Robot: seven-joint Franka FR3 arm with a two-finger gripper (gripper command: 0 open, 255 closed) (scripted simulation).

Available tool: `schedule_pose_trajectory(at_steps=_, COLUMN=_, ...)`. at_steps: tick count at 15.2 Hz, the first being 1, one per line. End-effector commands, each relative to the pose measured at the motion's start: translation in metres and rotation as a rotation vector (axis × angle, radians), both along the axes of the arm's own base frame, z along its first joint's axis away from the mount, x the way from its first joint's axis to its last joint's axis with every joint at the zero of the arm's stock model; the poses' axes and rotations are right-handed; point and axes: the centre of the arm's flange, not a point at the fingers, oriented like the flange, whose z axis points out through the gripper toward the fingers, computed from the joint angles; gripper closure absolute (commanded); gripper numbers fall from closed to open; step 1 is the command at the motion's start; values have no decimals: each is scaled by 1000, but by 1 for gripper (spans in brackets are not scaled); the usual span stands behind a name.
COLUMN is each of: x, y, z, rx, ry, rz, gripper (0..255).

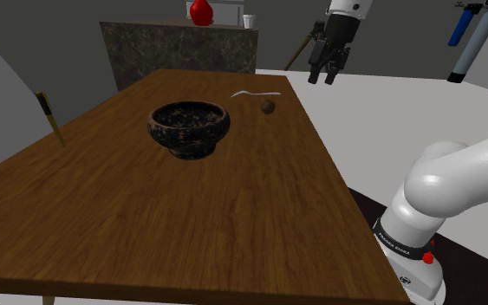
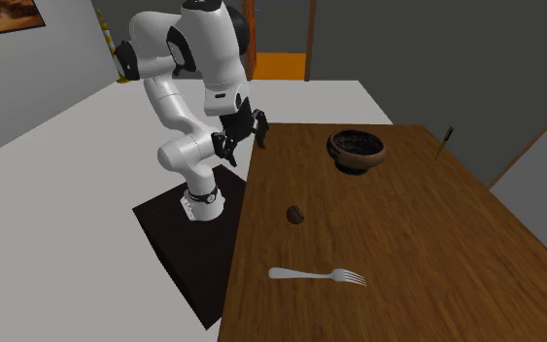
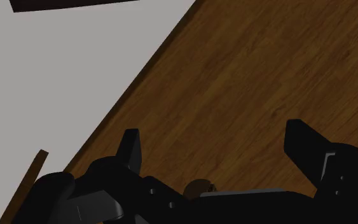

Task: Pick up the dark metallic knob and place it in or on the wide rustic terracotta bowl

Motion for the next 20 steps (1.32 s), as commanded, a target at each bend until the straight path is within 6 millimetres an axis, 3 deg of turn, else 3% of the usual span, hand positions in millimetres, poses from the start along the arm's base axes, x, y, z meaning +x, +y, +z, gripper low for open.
schedule_pose_trajectory(at_steps=1, x=0, y=0, z=0, rx=0, ry=0, rz=0, gripper=0)
schedule_pose_trajectory(at_steps=14, x=124, y=-3, z=-89, rx=47, ry=-203, rz=164, gripper=0)
schedule_pose_trajectory(at_steps=20, x=138, y=4, z=-118, rx=49, ry=-214, rz=173, gripper=0)
